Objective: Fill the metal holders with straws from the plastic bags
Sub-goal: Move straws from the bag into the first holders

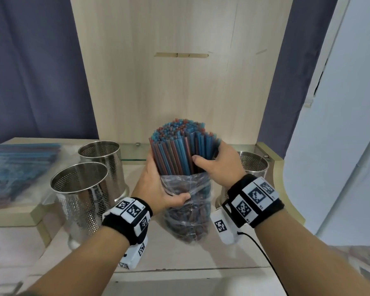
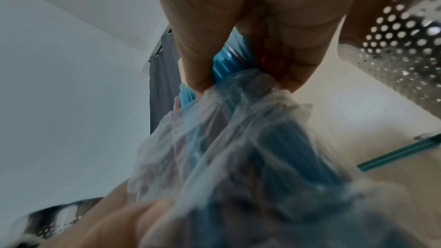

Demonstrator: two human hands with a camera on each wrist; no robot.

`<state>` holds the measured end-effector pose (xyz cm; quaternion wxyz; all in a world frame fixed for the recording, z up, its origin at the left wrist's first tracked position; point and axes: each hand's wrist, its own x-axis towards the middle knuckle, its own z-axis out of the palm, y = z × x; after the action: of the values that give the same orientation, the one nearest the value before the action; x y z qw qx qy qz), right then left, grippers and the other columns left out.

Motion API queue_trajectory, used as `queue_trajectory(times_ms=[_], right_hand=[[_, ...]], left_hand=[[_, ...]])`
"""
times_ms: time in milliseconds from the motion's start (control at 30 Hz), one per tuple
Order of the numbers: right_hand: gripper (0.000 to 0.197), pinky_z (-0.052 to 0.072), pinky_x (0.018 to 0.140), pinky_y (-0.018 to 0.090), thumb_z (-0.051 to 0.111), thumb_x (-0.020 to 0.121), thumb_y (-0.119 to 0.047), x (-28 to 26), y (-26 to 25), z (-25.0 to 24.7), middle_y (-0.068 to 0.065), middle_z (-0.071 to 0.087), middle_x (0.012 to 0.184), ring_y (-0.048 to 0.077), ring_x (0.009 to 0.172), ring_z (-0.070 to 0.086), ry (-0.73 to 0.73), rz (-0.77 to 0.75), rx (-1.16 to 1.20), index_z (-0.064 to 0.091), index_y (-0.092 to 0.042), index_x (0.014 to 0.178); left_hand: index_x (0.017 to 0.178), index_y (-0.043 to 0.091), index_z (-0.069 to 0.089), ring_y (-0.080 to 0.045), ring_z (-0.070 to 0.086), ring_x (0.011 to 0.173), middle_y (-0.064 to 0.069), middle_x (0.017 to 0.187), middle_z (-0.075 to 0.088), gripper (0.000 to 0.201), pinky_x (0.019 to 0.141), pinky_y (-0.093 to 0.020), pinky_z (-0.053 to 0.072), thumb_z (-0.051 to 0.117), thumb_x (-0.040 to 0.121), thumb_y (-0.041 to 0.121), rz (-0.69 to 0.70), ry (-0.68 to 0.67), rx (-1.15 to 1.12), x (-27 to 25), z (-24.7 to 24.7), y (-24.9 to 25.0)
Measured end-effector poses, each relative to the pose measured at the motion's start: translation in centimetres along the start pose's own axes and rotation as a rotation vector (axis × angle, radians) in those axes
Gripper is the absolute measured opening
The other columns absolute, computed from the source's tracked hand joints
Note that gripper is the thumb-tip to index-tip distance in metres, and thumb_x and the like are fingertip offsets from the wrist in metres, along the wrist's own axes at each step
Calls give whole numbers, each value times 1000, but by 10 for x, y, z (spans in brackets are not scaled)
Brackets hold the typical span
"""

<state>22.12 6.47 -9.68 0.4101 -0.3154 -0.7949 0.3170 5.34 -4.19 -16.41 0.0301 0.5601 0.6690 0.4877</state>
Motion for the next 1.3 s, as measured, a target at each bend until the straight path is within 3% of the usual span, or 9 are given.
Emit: queue_trajectory(times_ms=[167,333,467,567,700,867,1067,1167,1300], right_hand=[[41,59,87,39,82,78,-25,14,1,-5,3,73,101,17,93,70,-38,85,37,67,-10,113],[37,58,83,29,79,82,-27,3,4,3,-2,71,102,12,95,69,41,25,98,63,-15,113],[38,56,87,29,73,87,-31,-5,8,16,-4,69,107,8,99,66,101,22,183,56,-19,119],[41,57,87,30,72,85,-41,-2,6,16,-7,72,104,8,97,68,55,67,159,62,-19,118],[33,57,78,26,76,82,-45,3,-3,7,-4,75,91,9,87,70,24,132,130,73,-18,101],[25,58,85,33,79,81,-28,13,-8,5,-2,74,94,14,91,71,146,180,260,72,-14,101],[8,52,63,25,69,85,-19,15,-16,7,1,67,77,14,71,62,151,130,135,66,-12,86],[5,50,62,24,67,87,-14,20,-24,3,0,63,77,12,69,58,160,95,166,62,-12,89],[5,45,54,13,68,88,-15,31,-33,-8,-4,61,75,7,67,57,193,90,214,63,-14,88]], left_hand=[[151,32,-3,-17,45,131,1,141,44,144,107,-44,44,89,43,57,-32,34,28,0,7,1],[150,28,9,-13,45,129,3,138,46,133,109,-35,41,93,47,45,14,101,32,-1,3,4],[148,27,12,-13,45,128,1,136,46,129,109,-31,39,93,49,40,40,119,34,0,3,6],[149,26,8,-13,45,129,2,139,45,134,110,-34,40,91,47,49,13,67,34,2,3,0],[151,29,-1,-12,45,130,3,142,44,143,110,-34,40,89,44,57,-26,-1,35,4,1,-6],[148,39,-18,-16,41,135,-1,148,40,148,112,-38,37,89,48,55,-34,-9,64,2,6,-2],[149,39,-16,-17,43,133,-3,148,41,145,110,-35,38,88,51,55,-63,1,68,2,7,-5],[149,41,-17,-18,44,133,-2,148,42,145,110,-40,40,86,49,60,-84,3,56,2,8,-7],[149,41,-17,-17,45,133,0,147,42,144,110,-39,40,86,50,58,-102,3,42,3,7,-7]])
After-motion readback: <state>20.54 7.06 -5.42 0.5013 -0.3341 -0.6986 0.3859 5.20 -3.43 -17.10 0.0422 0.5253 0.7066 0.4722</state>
